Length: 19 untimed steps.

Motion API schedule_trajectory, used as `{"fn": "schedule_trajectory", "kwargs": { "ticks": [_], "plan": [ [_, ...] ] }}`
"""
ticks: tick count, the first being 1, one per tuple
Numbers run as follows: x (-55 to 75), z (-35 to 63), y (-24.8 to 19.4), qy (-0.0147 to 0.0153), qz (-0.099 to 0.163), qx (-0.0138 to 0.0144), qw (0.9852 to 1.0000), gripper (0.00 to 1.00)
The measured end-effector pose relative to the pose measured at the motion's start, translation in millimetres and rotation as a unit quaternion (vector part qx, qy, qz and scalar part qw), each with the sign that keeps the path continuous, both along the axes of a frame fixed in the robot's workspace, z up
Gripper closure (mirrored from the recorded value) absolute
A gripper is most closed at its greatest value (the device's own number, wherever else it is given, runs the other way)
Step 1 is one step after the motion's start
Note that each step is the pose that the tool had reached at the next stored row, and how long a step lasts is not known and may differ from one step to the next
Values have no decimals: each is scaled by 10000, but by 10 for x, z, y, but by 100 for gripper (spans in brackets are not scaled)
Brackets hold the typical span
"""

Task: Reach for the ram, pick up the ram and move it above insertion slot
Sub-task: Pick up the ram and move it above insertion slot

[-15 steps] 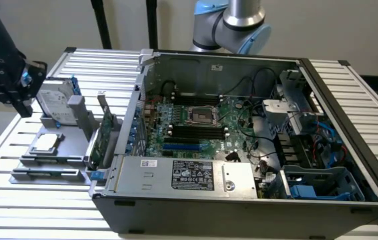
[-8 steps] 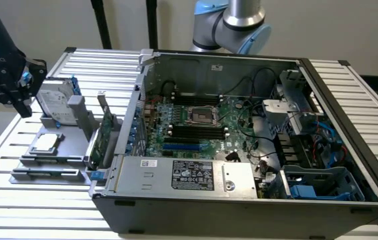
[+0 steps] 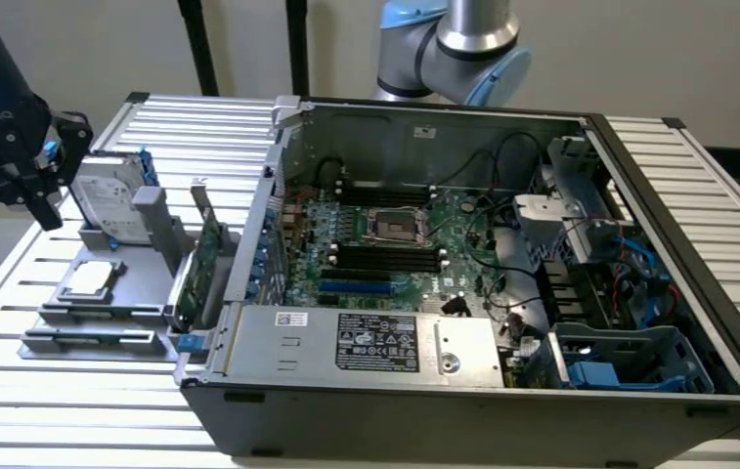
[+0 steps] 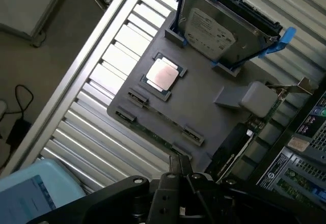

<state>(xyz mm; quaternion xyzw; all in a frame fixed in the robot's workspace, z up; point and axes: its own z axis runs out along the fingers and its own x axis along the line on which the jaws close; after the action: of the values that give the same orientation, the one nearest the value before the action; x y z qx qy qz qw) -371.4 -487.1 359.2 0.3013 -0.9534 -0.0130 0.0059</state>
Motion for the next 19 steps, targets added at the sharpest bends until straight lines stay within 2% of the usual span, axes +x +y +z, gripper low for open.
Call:
{"fn": "schedule_trajectory", "kwargs": {
  "ticks": [5, 10, 15, 19],
  "plan": [
    [0, 0, 0, 0, 455, 0, 9990, 89],
    [0, 0, 0, 0, 909, 0, 9959, 89],
    [0, 0, 0, 0, 1358, 0, 9907, 89],
    [0, 0, 0, 0, 1722, 0, 9851, 89]
  ]
}}
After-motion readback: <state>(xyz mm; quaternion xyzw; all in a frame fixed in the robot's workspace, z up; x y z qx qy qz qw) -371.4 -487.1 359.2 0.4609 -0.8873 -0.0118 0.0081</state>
